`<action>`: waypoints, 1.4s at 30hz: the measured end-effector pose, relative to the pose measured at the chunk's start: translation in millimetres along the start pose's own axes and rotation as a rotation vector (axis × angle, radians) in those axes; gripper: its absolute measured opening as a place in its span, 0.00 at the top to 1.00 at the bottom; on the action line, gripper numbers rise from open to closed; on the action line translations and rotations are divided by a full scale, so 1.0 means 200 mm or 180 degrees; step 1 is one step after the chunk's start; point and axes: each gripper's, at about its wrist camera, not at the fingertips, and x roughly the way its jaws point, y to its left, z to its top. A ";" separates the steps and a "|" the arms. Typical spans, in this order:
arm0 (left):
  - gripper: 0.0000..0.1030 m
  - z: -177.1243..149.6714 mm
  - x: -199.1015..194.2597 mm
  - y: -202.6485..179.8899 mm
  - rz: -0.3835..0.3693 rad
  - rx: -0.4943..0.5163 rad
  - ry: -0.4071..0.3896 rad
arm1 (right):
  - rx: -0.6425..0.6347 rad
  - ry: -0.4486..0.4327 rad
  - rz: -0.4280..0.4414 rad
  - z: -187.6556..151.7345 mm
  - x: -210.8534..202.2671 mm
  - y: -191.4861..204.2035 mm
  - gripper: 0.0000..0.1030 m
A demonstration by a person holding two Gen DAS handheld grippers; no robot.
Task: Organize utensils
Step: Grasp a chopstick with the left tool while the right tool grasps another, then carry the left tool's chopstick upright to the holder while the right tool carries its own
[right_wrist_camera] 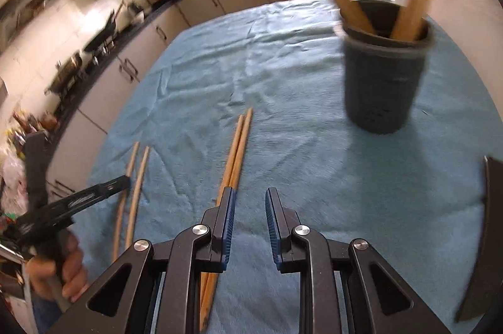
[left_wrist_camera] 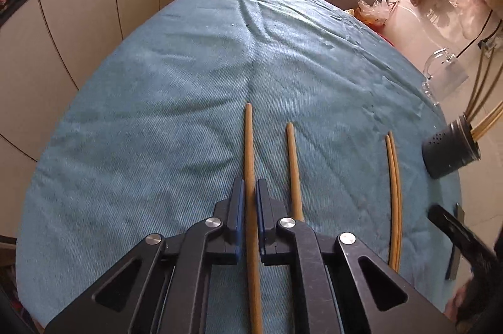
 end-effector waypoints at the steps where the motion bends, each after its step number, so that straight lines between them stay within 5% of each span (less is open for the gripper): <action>1: 0.93 0.00 0.00 0.00 -0.0007 0.0008 -0.0001 | 0.0004 0.0050 0.0019 0.02 0.03 0.01 0.79; 13: 0.92 -0.01 0.00 0.00 -0.0048 0.0063 -0.0020 | 0.0008 0.0425 -0.0304 0.18 0.31 0.06 0.79; 22: 0.92 0.03 0.02 -0.06 0.0164 0.0217 0.0107 | -0.0380 0.0671 -0.0861 0.25 0.40 0.19 0.81; 28: 0.94 0.04 0.02 -0.05 0.0022 0.0174 0.0082 | -0.0573 0.0640 -0.0877 0.25 0.41 0.21 0.93; 34: 0.94 0.05 -0.15 -0.04 -0.0253 0.0103 -0.0243 | -0.0208 0.0208 -0.0290 0.22 0.20 0.13 0.93; 42: 0.94 0.00 -0.46 -0.13 -0.0418 0.0161 -0.0733 | -0.0316 -0.0746 0.0021 0.11 -0.26 0.19 0.93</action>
